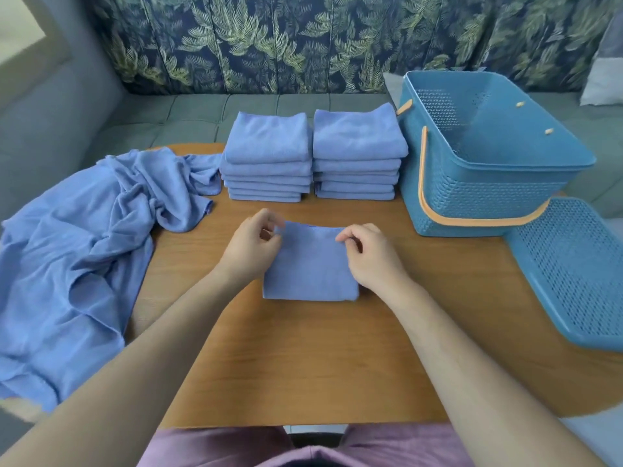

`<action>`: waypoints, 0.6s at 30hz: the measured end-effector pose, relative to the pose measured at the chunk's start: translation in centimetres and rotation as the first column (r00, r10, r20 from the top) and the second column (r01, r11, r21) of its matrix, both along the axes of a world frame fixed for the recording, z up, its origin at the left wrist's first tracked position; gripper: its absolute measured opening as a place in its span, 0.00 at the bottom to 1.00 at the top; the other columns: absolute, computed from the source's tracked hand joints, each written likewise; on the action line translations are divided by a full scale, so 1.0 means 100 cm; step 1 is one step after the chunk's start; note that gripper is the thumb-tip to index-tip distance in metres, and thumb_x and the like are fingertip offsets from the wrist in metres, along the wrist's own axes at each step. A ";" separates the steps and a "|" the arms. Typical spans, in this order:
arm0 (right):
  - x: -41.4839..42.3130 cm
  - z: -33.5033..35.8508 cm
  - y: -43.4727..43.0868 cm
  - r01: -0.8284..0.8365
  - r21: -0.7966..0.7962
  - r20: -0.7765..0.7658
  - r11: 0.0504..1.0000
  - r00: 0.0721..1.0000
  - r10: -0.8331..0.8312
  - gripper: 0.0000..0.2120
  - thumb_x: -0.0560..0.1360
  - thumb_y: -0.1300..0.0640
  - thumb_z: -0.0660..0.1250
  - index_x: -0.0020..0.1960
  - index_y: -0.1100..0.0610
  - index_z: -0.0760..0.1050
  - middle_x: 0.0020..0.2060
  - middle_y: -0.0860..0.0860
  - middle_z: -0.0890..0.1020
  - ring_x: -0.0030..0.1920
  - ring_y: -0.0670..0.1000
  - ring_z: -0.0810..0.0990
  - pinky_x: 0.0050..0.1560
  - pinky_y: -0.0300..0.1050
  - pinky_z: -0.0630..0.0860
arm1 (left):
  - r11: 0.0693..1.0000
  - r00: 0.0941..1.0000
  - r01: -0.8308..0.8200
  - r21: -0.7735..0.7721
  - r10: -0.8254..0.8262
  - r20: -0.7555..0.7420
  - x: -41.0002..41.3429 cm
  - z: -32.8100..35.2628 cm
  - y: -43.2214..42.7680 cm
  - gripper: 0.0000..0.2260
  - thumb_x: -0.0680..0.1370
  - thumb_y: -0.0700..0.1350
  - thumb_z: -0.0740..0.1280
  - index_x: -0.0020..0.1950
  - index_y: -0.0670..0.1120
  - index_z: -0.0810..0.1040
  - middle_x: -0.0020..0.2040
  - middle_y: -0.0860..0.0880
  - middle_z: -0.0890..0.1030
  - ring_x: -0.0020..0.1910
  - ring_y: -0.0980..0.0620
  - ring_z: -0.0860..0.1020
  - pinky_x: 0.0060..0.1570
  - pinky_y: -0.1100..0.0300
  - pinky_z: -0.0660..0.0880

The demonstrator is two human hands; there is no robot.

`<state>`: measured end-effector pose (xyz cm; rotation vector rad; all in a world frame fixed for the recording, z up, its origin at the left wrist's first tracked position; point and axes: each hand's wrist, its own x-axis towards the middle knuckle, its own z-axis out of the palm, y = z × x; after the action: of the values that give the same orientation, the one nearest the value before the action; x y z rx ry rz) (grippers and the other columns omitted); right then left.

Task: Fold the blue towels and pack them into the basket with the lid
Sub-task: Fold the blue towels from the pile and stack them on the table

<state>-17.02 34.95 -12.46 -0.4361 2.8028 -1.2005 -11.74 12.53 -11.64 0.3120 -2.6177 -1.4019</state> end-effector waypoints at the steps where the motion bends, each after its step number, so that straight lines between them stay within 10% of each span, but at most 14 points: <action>1: 0.002 -0.002 -0.003 0.015 0.074 -0.011 0.997 1.000 -0.014 0.12 0.80 0.58 0.60 0.56 0.46 0.80 0.59 0.45 0.75 0.60 0.48 0.75 0.60 0.43 0.72 | 0.991 0.999 -0.009 -0.136 0.004 -0.034 -0.001 -0.007 0.001 0.06 0.78 0.43 0.66 0.50 0.54 0.79 0.57 0.52 0.77 0.53 0.54 0.77 0.55 0.54 0.74; 4: 0.015 0.002 -0.015 -0.013 0.359 -0.066 0.933 0.997 0.039 0.21 0.82 0.48 0.58 0.74 0.42 0.69 0.79 0.52 0.58 0.76 0.57 0.59 0.74 0.53 0.60 | 0.910 0.990 0.086 -0.406 -0.124 -0.067 0.006 -0.018 0.014 0.13 0.79 0.52 0.64 0.61 0.56 0.80 0.73 0.54 0.70 0.72 0.51 0.68 0.67 0.50 0.66; 9: 0.037 -0.022 -0.024 -0.054 0.471 0.011 0.880 0.998 0.055 0.27 0.84 0.39 0.48 0.81 0.38 0.48 0.81 0.58 0.40 0.81 0.59 0.40 0.80 0.58 0.42 | 0.872 0.983 0.169 -0.460 -0.115 0.142 0.021 -0.038 0.023 0.25 0.81 0.65 0.56 0.78 0.64 0.61 0.82 0.56 0.51 0.81 0.53 0.48 0.79 0.50 0.50; 13: 0.044 -0.037 -0.027 0.059 0.462 -0.059 0.885 0.998 -0.036 0.27 0.83 0.39 0.49 0.81 0.42 0.53 0.79 0.68 0.52 0.80 0.65 0.45 0.79 0.60 0.42 | 0.869 0.991 0.037 -0.494 0.033 0.133 0.030 -0.048 0.033 0.31 0.76 0.70 0.48 0.78 0.63 0.61 0.81 0.43 0.57 0.81 0.45 0.51 0.78 0.48 0.51; 18: 0.048 -0.031 -0.031 0.077 0.167 -0.165 0.983 0.985 -0.049 0.23 0.79 0.49 0.61 0.73 0.54 0.73 0.65 0.57 0.74 0.66 0.60 0.73 0.69 0.62 0.68 | 0.933 1.000 -0.003 -0.361 0.009 0.014 0.030 -0.043 0.038 0.24 0.81 0.58 0.62 0.74 0.51 0.71 0.69 0.50 0.73 0.70 0.48 0.69 0.67 0.53 0.64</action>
<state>-12.17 31.83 -15.58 -0.4535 3.0476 -0.9599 -8.74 16.35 -15.95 0.2808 -2.8102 -0.8877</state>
